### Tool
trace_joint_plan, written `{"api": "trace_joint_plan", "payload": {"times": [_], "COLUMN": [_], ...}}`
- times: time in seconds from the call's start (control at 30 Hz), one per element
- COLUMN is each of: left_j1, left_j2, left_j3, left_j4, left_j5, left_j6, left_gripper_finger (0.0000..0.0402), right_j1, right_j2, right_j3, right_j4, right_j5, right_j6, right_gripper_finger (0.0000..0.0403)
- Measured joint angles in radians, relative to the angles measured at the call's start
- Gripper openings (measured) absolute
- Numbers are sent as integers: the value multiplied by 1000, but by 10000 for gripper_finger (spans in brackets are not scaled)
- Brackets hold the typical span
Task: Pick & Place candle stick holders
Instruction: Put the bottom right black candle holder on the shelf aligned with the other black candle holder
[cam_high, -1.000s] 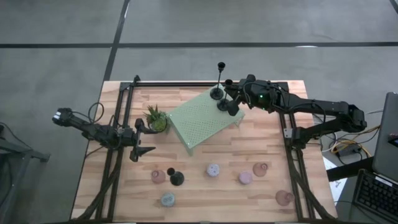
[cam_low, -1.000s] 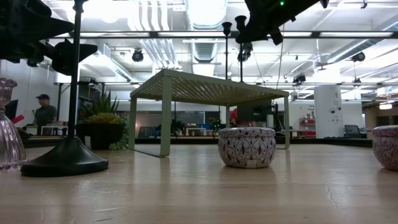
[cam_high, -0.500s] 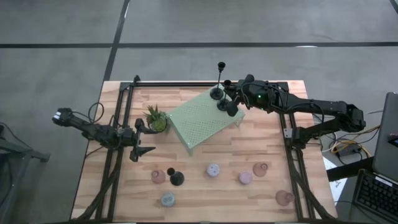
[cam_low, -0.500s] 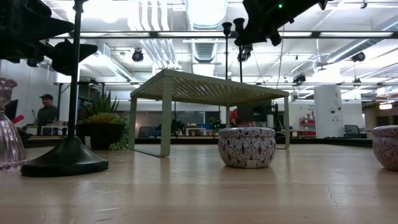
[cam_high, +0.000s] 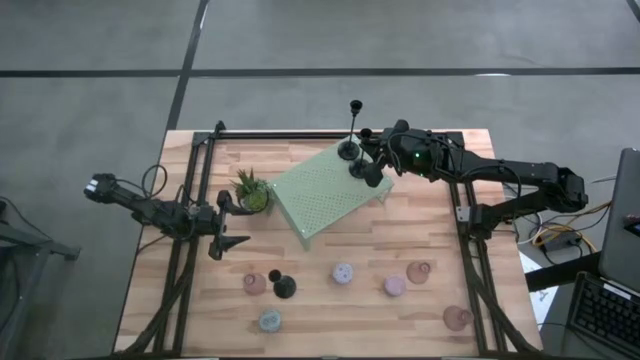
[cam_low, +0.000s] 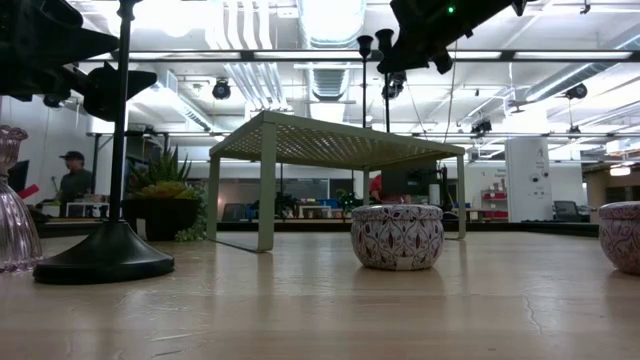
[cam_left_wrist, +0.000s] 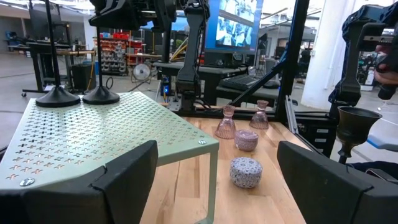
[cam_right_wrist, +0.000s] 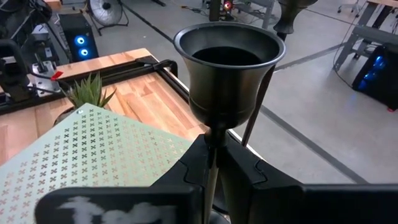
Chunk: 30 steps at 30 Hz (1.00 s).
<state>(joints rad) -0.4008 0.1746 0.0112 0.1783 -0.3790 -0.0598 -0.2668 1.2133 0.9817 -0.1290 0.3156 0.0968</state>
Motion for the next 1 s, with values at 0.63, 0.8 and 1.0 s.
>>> {"api": "trace_joint_plan", "payload": {"times": [0.63,0.8,1.0], "left_j1": [0,0,0], "left_j2": [0,0,0], "left_j3": [0,0,0], "left_j4": [0,0,0], "left_j5": [0,0,0], "left_j6": [0,0,0], "left_gripper_finger": [335,335,335], "right_j1": [-1,-1,-2], "right_j2": [0,0,0], "right_j3": [0,0,0], "right_j4": [-3,-2,-2], "right_j5": [8,14,30], "right_j6": [-64,-75,-90], "right_gripper_finger": [87,69,44]}}
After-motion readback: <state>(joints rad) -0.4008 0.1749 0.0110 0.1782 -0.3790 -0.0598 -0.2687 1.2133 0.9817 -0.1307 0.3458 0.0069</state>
